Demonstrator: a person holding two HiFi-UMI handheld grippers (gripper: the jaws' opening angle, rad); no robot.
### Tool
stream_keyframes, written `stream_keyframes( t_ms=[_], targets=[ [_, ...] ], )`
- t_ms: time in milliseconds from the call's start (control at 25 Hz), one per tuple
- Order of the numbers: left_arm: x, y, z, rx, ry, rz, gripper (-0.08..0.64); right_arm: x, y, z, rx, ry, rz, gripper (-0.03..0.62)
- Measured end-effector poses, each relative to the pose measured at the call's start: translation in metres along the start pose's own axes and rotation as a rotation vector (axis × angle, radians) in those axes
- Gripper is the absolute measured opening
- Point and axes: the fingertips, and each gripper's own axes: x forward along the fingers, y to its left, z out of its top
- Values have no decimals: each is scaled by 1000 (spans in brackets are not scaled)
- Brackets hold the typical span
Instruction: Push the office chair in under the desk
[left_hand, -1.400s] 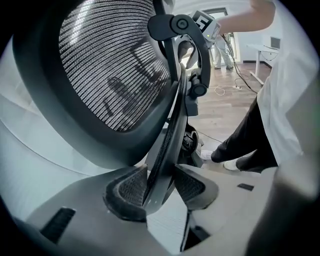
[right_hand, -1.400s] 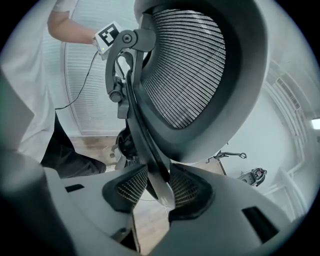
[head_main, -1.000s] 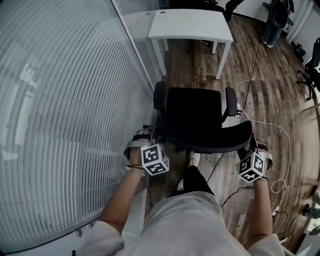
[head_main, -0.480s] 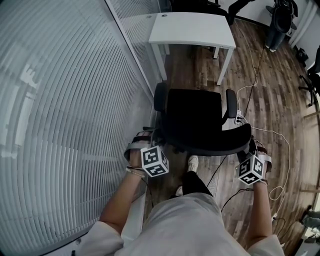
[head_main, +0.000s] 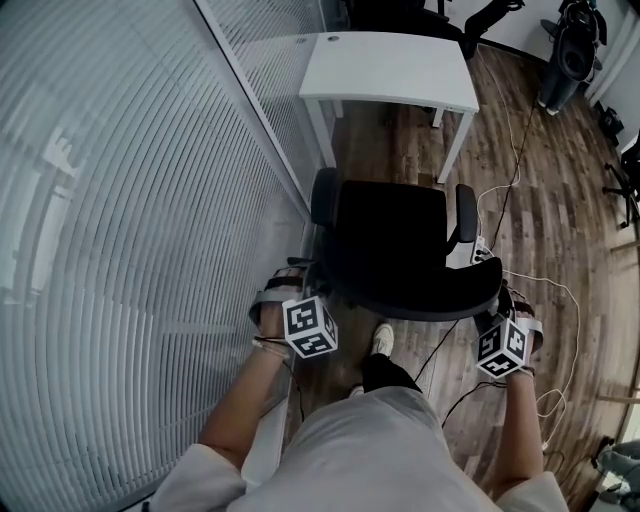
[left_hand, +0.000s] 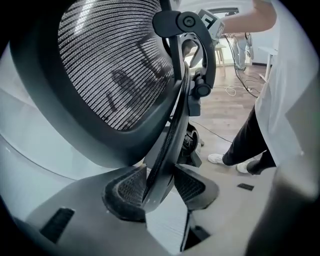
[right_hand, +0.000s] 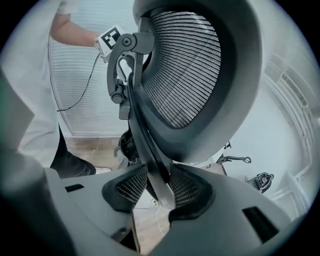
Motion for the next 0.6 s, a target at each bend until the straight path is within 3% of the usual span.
stream_keyframes(
  t_ms=[600],
  targets=[
    [40, 61, 23, -31, 29, 1, 184, 47, -76, 1, -32, -30, 24, 149]
  ],
)
